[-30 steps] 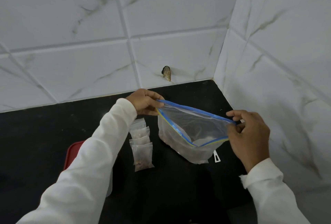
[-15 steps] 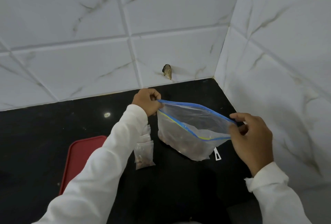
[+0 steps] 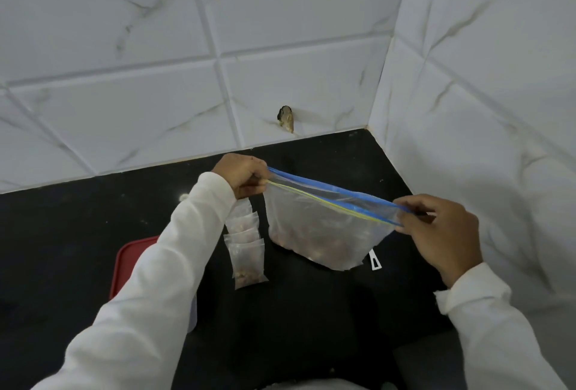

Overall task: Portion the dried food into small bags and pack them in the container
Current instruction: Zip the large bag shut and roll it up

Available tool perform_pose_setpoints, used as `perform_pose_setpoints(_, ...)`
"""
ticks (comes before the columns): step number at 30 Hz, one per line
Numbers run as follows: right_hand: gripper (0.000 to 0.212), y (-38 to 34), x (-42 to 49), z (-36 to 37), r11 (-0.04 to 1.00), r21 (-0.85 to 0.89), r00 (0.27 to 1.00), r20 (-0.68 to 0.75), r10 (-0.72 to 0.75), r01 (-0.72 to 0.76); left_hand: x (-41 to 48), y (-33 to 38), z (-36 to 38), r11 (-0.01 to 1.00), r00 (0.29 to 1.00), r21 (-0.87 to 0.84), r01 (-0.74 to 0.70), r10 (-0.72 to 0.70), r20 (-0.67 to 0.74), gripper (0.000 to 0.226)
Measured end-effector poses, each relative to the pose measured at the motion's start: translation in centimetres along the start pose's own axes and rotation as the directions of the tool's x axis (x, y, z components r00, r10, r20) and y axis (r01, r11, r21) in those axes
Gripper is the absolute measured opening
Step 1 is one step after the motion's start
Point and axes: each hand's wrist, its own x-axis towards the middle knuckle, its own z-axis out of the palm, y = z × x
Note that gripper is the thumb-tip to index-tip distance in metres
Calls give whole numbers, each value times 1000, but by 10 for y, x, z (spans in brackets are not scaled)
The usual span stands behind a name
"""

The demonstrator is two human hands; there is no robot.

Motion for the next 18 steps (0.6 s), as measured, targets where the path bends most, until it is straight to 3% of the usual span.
perform_pose_setpoints(2,19,-6,5,-2,1000,27,1000,-10,3,-2,3,-4,6,962,975,224,-153,184,-124,21)
perform_pose_setpoints(4,19,-12,9,-1,999,33,1000,-21,-4,5,0,-5,12,774,867,562,-290,462,-188,22)
perform_pose_setpoints(5,20,-14,10,1,999,50,1000,-27,-4,6,-3,-5,15,655,818,684,-321,556,-149,22)
perform_pose_setpoints(7,21,-14,13,2,995,101,999,-27,18,-15,-7,-5,17,551,811,758,-349,583,-50,25)
perform_pose_setpoints(9,19,-10,15,3,984,169,998,-6,66,-64,-6,-7,12,586,871,739,-333,491,3,27)
perform_pose_setpoints(13,15,-4,14,4,945,295,990,37,139,-144,-6,-9,-5,894,980,400,-201,178,92,25)
perform_pose_setpoints(18,16,-9,10,2,977,204,998,-7,59,-56,-7,-8,-18,996,977,91,14,-33,212,17)
